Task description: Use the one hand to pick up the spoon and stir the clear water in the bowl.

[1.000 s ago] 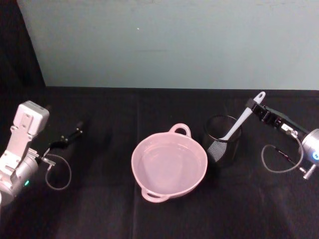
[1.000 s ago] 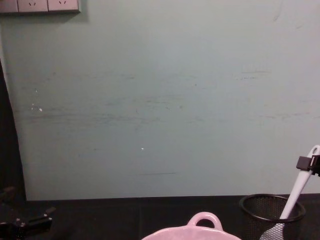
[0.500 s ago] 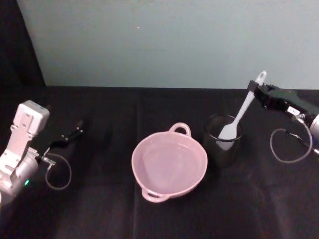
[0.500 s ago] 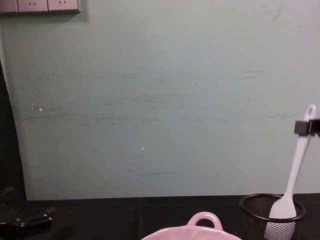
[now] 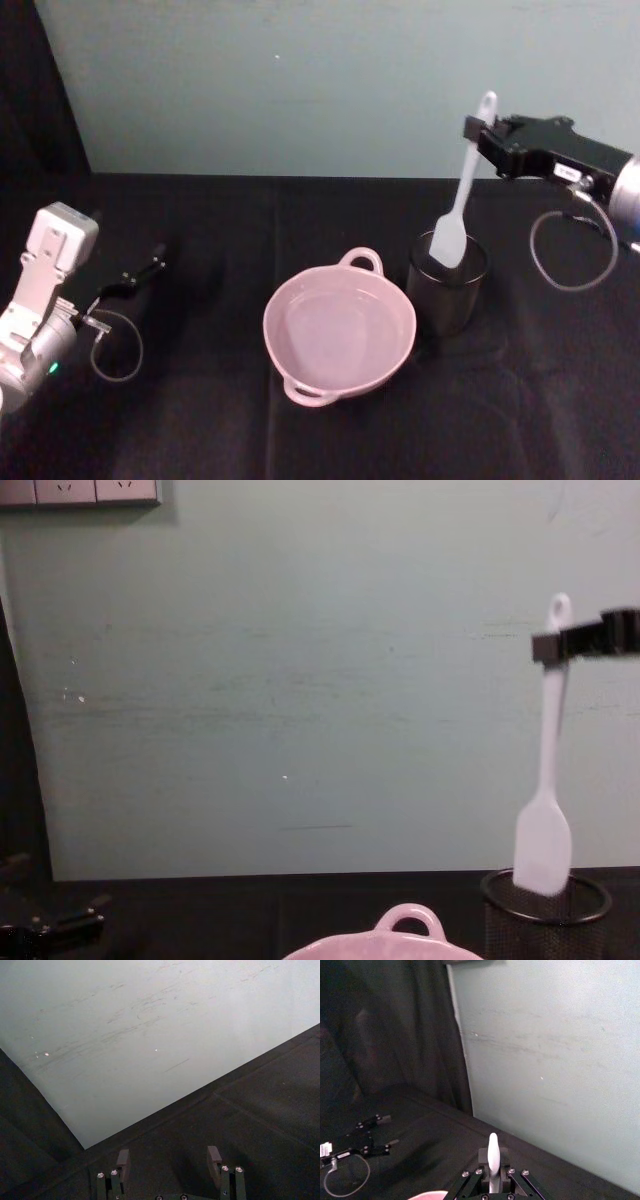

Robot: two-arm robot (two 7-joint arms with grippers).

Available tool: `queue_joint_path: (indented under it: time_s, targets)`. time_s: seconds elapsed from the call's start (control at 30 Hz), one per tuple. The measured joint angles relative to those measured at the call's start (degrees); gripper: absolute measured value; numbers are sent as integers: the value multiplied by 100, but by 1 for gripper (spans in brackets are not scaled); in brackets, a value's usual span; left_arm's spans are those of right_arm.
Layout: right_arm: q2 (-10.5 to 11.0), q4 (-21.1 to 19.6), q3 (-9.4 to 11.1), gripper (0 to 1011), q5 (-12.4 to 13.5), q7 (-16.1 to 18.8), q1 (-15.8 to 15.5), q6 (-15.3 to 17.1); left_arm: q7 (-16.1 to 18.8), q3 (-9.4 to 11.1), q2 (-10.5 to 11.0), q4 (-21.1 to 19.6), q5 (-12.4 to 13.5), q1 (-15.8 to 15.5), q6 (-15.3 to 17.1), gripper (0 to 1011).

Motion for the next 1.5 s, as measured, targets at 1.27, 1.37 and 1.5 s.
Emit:
queue_joint_path:
  time_s: [1.27,1.37,1.5]
  targets:
    - [-809,601,-1395,119,-1575,1510,300,-1330,0,0,0,0,0,0,0,1005]
    - [-873,769,-1432,119,-1724,1611,287,-1559,0,0,0,0,0,0,0,1005]
    - [-957,945,-1455,119,-1850,1707,286,-1722,0,0,0,0,0,0,0,1005]
